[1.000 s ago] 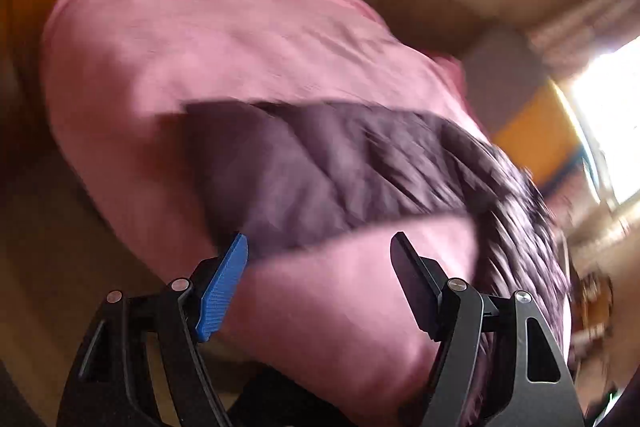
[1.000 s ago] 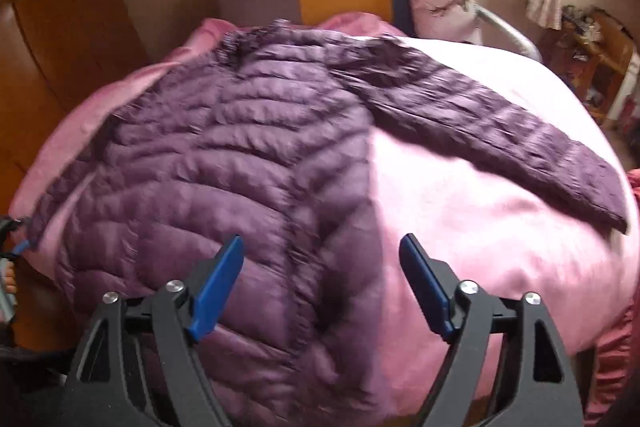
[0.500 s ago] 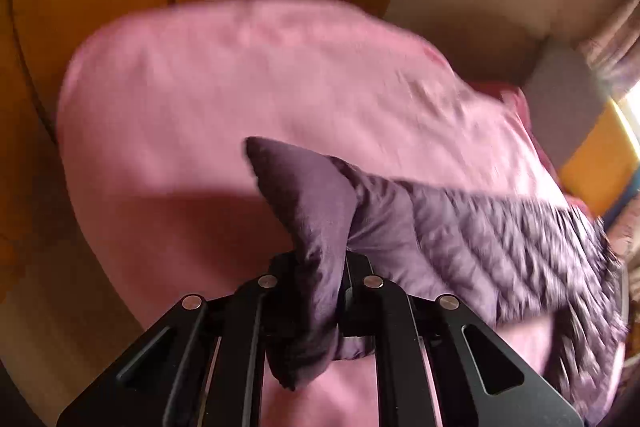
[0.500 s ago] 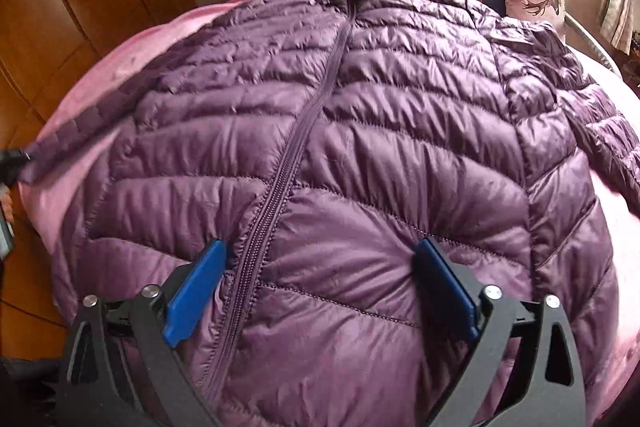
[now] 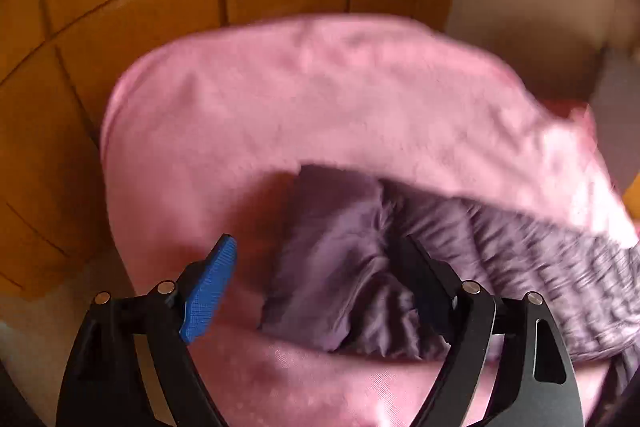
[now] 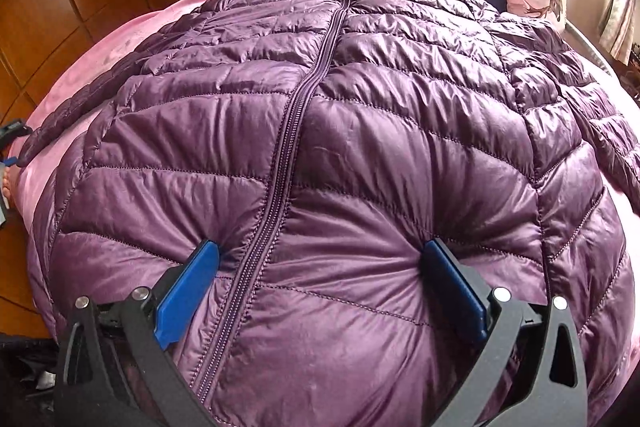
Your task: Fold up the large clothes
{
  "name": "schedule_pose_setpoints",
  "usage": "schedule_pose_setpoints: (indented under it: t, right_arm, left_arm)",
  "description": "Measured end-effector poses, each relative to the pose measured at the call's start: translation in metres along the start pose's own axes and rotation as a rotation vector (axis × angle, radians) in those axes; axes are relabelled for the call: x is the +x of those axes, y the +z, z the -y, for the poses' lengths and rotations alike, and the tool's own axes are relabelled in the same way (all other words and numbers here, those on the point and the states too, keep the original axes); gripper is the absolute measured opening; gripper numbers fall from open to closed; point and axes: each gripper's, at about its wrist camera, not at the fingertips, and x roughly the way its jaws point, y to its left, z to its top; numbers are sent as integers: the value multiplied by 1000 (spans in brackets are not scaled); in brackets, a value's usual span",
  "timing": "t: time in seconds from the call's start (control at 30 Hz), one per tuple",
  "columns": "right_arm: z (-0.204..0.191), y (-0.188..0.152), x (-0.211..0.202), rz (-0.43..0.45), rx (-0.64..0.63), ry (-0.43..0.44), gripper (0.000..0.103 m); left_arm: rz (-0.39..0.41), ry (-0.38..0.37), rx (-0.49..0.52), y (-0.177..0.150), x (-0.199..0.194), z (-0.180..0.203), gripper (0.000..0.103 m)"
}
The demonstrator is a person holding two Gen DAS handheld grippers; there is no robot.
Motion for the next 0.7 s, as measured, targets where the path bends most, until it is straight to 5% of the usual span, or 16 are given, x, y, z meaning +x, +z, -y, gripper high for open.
schedule_pose_setpoints:
  t: [0.07, 0.17, 0.3, 0.47, 0.7]
  right_arm:
    - [1, 1, -5, -6, -4, 13, 101]
    - [10, 5, -20, 0, 22, 53, 95]
    - [59, 8, -53, 95, 176, 26, 93]
    - [115, -17, -53, 69, 357, 21, 79]
    - [108, -37, -60, 63, 259, 7, 79]
  left_arm:
    - [21, -38, -12, -2, -17, 5, 82]
    - [46, -195, -2, -13, -52, 25, 82]
    - [39, -418, 128, -43, -89, 93, 82]
    - [-18, -688, 326, -107, -130, 200, 82]
    - [-153, -827, 617, -219, -159, 308, 82]
